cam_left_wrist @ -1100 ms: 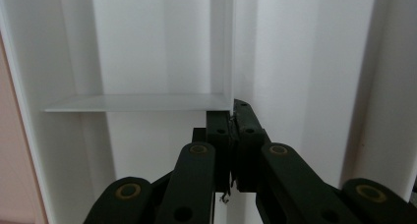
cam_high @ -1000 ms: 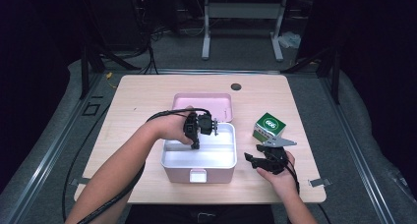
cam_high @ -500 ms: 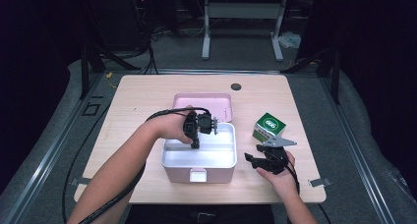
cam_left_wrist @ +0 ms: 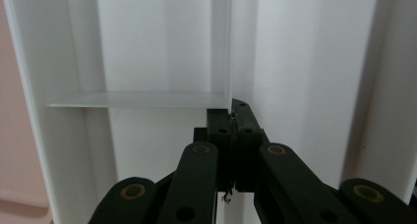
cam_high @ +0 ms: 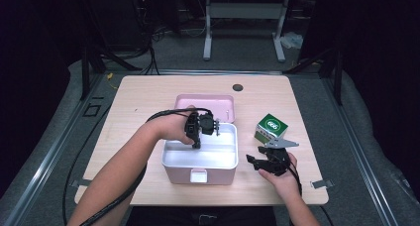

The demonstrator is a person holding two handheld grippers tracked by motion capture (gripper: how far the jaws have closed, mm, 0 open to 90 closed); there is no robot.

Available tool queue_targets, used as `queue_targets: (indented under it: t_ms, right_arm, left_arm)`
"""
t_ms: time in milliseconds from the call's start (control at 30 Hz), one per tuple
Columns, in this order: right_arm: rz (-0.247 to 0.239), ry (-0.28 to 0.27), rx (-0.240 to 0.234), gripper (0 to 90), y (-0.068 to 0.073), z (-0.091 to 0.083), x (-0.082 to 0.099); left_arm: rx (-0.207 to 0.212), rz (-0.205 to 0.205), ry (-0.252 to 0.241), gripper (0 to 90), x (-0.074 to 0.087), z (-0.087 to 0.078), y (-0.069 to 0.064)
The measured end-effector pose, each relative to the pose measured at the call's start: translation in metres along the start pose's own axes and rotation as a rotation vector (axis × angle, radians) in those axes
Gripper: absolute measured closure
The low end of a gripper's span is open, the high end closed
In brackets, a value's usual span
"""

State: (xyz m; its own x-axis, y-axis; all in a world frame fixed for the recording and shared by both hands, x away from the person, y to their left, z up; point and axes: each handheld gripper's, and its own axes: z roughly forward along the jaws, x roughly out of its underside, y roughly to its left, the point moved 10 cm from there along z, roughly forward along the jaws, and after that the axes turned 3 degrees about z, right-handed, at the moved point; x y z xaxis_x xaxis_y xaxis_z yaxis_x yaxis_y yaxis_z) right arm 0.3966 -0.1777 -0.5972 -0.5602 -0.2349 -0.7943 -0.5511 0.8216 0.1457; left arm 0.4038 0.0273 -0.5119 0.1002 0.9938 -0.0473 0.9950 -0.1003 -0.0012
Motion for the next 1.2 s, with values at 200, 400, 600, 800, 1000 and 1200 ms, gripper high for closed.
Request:
queue_targets:
  t_ms: [200, 400, 600, 800, 1000, 1200]
  right_arm:
    - [0.005, 0.003, -0.001, 37.1, 0.000, 0.000, 0.001]
    - [0.008, 0.003, -0.001, 37.1, 0.001, 0.000, 0.001]
    - [0.009, -0.005, 0.002, 37.1, 0.000, -0.001, 0.000]
    - [0.007, -0.008, 0.004, 37.1, 0.000, -0.001, 0.000]
    - [0.006, -0.006, 0.009, 37.1, 0.001, 0.000, -0.001]
    - [0.007, -0.003, 0.009, 37.1, 0.002, 0.001, -0.001]
  left_arm:
    - [-0.021, -0.006, -0.023, 89.4, 0.001, -0.011, -0.001]
    - [-0.040, -0.001, -0.062, 89.4, 0.002, -0.033, -0.004]
    - [-0.071, -0.063, -0.082, 89.4, 0.037, -0.054, -0.001]
    - [-0.077, -0.186, -0.065, 89.4, 0.112, -0.055, -0.001]
    - [-0.073, -0.327, -0.064, 89.3, 0.186, -0.044, -0.010]
    - [-0.054, -0.423, -0.027, 89.3, 0.235, -0.019, -0.022]
